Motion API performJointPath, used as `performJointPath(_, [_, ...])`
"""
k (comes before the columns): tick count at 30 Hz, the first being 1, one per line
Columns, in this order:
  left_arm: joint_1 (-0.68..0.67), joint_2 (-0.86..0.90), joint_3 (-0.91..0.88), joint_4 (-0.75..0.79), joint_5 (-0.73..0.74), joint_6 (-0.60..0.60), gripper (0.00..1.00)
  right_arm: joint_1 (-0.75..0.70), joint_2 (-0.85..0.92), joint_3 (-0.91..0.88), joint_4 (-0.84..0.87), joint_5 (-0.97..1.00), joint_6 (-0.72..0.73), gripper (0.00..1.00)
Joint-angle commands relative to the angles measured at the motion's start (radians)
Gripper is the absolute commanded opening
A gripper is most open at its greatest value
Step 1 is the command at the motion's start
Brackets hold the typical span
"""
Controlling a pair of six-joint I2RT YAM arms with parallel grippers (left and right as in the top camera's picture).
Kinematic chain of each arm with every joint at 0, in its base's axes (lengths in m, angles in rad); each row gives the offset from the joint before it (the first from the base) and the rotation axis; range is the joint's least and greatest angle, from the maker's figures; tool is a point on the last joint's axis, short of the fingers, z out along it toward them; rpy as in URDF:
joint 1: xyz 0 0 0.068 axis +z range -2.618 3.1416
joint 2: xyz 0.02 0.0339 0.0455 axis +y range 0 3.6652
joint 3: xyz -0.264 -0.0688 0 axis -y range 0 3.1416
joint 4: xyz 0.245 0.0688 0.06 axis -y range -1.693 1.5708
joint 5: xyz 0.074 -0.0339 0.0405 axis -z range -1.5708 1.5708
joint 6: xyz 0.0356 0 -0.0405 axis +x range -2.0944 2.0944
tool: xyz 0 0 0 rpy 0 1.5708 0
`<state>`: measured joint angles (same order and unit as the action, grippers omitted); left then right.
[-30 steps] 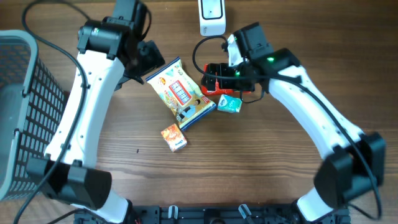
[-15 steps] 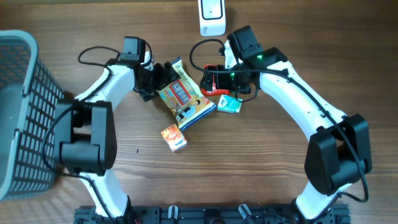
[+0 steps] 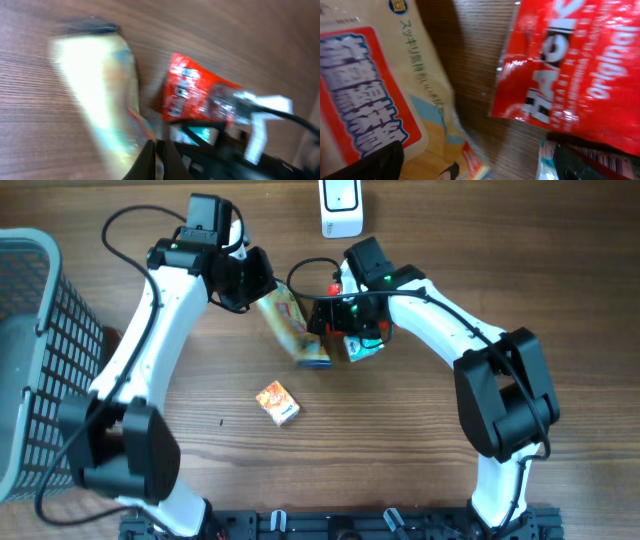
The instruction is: Scan the item barcode
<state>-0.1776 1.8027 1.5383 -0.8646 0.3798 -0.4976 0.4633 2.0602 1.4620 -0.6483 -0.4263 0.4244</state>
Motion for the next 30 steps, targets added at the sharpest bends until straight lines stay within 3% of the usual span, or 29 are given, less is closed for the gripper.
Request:
performJointPath(1, [-0.065,-0.099,0.016,-0.028,-0.167,-0.014,0.04,0.020,0.025,0.008,0.012,0.003,0.045,0.95])
performJointPath(5, [-0.159,-0.103,0.016,-0.033,-0.285,-0.015,0.04,0.022,0.025,0.008,0.007,0.000,0.042,0.96])
performJointPath(7, [-0.180,-0.113,0.019,-0.050,-0.409,-0.031,0.04,0.022,0.023,0.010,-0.007,-0.020,-0.046,1.00])
performJointPath(10, [-0.104,-0.142,0.020,-0.094,-0.466,-0.161,0.04,0.022,0.020,0.009,0.004,-0.064,-0.057,1.00])
performJointPath(14, [0.005,-0.135,0.020,-0.204,-0.417,-0.166,0.18,0.051,0.066,0.009,0.035,-0.103,-0.050,1.00])
performJointPath(18, [0.032,-0.135,0.019,-0.241,-0.422,-0.166,0.51,0.105,0.126,0.009,0.064,-0.106,0.031,0.96])
performJointPath(19, [0.032,-0.135,0.019,-0.251,-0.431,-0.165,0.80,0.110,0.142,0.009,0.081,-0.107,0.045,0.94])
performJointPath(20, [0.032,-0.135,0.019,-0.255,-0.436,-0.165,1.00,0.113,0.151,0.009,0.090,-0.107,0.048,0.88])
performJointPath(21, [0.032,-0.135,0.019,-0.257,-0.442,-0.165,1.00,0.115,0.159,0.009,0.095,-0.107,0.054,0.77])
performJointPath(23, [0.032,-0.135,0.019,-0.260,-0.445,-0.165,1.00,0.115,0.166,0.009,0.109,-0.098,0.076,0.36])
performJointPath(24, [0.032,-0.135,0.019,-0.263,-0.445,-0.165,1.00,0.115,0.163,0.010,0.108,-0.084,0.076,0.04])
performJointPath(27, [0.032,-0.135,0.019,-0.278,-0.446,-0.165,1.00,0.081,0.123,0.019,0.068,-0.032,0.072,0.04])
performJointPath(30, [0.032,-0.135,0.019,-0.283,-0.484,-0.166,1.00,0.039,-0.042,0.079,-0.075,0.258,0.018,0.04])
